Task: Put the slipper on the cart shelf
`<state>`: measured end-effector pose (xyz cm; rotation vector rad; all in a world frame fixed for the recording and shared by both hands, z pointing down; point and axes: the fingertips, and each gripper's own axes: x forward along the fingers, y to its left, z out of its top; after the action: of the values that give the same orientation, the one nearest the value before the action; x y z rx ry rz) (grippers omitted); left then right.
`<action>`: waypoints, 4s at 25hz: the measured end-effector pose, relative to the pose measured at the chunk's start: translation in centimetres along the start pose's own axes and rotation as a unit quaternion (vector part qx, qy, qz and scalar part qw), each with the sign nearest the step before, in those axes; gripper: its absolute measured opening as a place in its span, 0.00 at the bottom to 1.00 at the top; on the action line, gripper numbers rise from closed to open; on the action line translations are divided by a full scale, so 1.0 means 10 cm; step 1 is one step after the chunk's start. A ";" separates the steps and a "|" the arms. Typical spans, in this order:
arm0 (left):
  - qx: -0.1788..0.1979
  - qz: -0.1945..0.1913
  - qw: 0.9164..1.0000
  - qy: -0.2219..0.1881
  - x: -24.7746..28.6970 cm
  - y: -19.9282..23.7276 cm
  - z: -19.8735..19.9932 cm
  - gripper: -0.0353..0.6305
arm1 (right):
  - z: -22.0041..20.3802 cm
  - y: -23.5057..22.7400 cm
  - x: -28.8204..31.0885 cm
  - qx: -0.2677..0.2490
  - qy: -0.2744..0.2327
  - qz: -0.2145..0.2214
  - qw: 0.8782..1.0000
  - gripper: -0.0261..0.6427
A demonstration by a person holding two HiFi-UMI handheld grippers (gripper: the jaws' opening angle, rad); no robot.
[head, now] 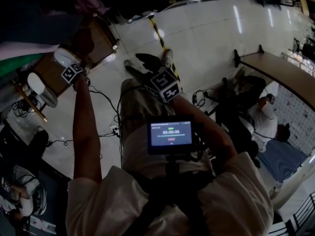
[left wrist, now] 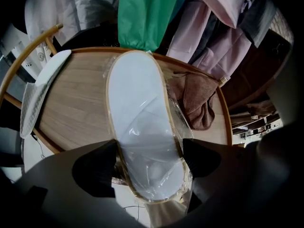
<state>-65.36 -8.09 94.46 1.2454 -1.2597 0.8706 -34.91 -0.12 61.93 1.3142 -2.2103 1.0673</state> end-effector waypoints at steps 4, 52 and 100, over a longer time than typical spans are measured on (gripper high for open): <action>0.002 0.010 1.000 0.017 0.08 0.02 0.01 0.73 | -0.05 0.03 0.00 0.010 0.004 0.005 1.000 0.41; -0.213 -0.306 0.928 -0.027 -1.07 -0.83 -0.53 0.32 | -0.29 0.36 0.09 0.034 0.033 0.075 0.996 0.41; 0.160 -0.502 0.850 -0.024 -3.24 -5.30 -2.13 0.34 | -0.03 -1.41 -2.37 0.336 -0.176 0.141 0.915 0.17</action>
<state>-15.19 8.35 55.51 1.9161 -0.3364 0.2555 -10.80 10.11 53.22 1.5760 -2.4463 1.9661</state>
